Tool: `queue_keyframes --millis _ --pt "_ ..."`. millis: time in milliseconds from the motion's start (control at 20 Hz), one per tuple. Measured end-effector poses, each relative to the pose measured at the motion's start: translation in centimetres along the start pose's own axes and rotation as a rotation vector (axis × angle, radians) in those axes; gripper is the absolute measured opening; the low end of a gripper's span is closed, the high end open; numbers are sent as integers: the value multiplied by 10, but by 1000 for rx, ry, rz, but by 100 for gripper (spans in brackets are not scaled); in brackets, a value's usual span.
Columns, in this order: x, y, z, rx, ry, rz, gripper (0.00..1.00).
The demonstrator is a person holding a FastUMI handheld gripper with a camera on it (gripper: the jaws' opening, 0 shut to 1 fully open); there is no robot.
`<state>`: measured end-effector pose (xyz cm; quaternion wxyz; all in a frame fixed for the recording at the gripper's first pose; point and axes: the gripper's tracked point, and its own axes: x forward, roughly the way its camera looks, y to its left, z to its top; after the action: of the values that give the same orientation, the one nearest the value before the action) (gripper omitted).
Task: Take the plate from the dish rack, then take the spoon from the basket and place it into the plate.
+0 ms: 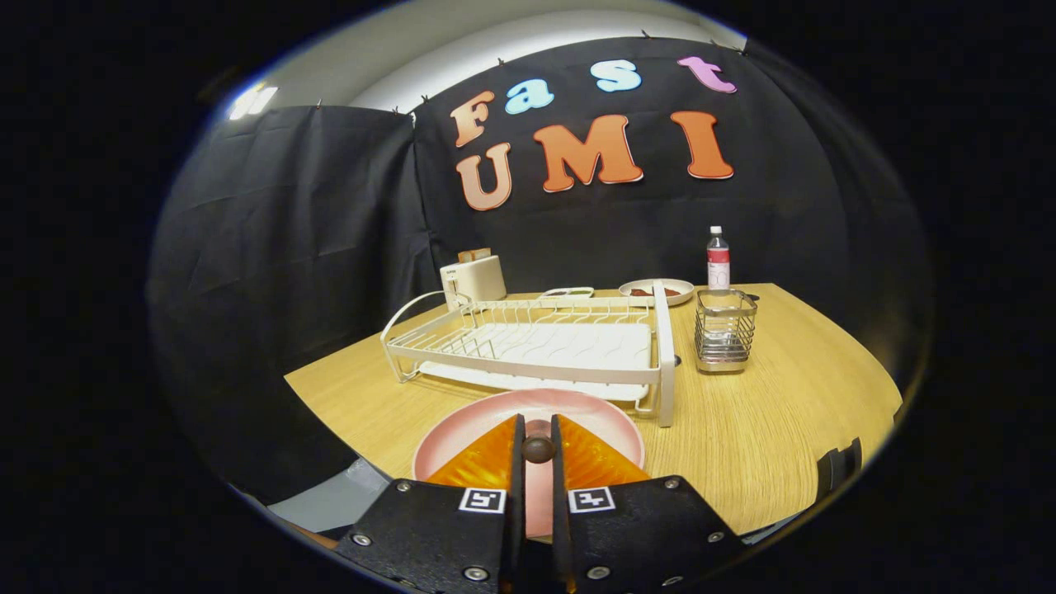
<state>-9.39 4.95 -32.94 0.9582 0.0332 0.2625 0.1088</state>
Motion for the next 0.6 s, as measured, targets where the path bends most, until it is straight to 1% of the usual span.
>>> queue_keyframes --millis 100,200,250,400,500,550,600 --pt "0 0 0 34 -4 2 16" --pt "2 -2 -2 57 10 0 22" --pt "1 -5 0 63 6 -7 31" --pt "1 -6 12 73 -33 -25 36" --pt "0 -9 24 72 -63 -40 41" --pt "-1 -9 32 71 -83 -44 45" --pt "-1 -8 39 67 -103 -44 46"
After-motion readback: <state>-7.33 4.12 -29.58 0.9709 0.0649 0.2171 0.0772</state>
